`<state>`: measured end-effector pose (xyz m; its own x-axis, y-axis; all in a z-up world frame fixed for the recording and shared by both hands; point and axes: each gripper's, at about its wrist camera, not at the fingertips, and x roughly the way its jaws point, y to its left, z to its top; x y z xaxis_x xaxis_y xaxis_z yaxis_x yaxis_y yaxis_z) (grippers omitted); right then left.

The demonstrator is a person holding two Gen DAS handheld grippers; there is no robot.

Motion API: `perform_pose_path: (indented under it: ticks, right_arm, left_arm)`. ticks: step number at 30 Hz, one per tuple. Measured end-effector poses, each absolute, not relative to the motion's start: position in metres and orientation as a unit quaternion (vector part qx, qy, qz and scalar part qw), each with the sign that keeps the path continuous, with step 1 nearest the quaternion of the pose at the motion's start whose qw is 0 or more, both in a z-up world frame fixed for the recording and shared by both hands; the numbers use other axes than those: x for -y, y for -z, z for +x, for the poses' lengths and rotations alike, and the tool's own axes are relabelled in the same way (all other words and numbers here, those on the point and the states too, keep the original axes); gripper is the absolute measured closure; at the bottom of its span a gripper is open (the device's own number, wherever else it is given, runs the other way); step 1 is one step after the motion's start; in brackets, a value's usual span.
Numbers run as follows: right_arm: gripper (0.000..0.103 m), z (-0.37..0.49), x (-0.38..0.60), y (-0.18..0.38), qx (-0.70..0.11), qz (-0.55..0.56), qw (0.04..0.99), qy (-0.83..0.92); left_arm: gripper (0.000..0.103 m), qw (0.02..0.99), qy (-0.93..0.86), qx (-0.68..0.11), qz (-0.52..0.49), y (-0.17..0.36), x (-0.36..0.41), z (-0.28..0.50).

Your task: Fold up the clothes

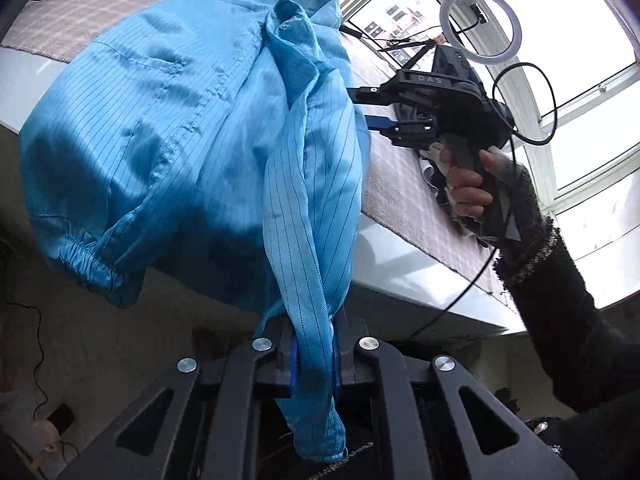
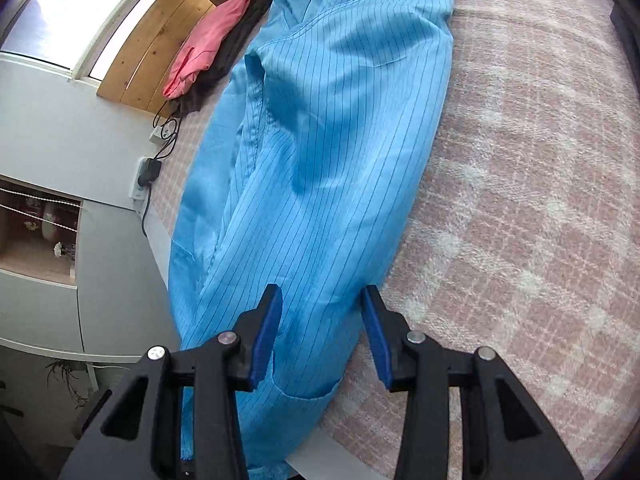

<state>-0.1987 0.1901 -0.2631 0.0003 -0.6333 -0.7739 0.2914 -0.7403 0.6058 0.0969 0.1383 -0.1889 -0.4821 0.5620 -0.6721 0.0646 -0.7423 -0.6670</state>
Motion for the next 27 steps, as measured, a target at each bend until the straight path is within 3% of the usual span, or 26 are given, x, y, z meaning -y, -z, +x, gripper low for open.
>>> perform_pose_path:
  ticks: [1,2,6,10,13,15,17,22,27]
  right_arm:
    - [0.09,-0.199,-0.187,0.261,0.135,0.623,0.341,0.691]
    - [0.099,-0.199,-0.183,0.258,0.132,0.623,0.349,0.688]
    - [0.099,-0.194,-0.182,0.223,0.108,0.585,0.376,0.711]
    - [0.099,-0.187,-0.167,0.234,0.0,0.599,0.327,0.731]
    - [0.092,-0.186,-0.162,0.246,-0.025,0.612,0.302,0.73]
    - [0.079,-0.183,-0.162,0.236,-0.05,0.592,0.278,0.755]
    - [0.077,-0.178,-0.164,0.219,-0.073,0.557,0.263,0.785]
    - [0.077,-0.155,-0.132,0.196,-0.089,0.509,0.362,0.776]
    - [0.077,-0.144,-0.079,0.236,-0.163,0.526,0.372,0.747]
  left_arm:
    - [0.093,0.174,-0.793,0.33,-0.481,0.18,-0.134,0.1]
    - [0.093,0.194,-0.79,0.338,-0.474,0.17,-0.129,0.103]
    - [0.093,0.217,-0.807,0.307,-0.456,0.149,-0.107,0.117]
    - [0.093,0.193,-0.772,0.29,-0.532,0.212,-0.112,0.103]
    - [0.093,0.183,-0.748,0.285,-0.57,0.252,-0.122,0.099]
    - [0.093,0.184,-0.747,0.295,-0.567,0.258,-0.123,0.102]
    - [0.093,0.189,-0.748,0.306,-0.558,0.256,-0.123,0.106]
    - [0.093,0.176,-0.764,0.293,-0.548,0.246,-0.107,0.119]
    - [0.088,0.111,-0.764,0.261,-0.579,0.274,-0.095,0.108]
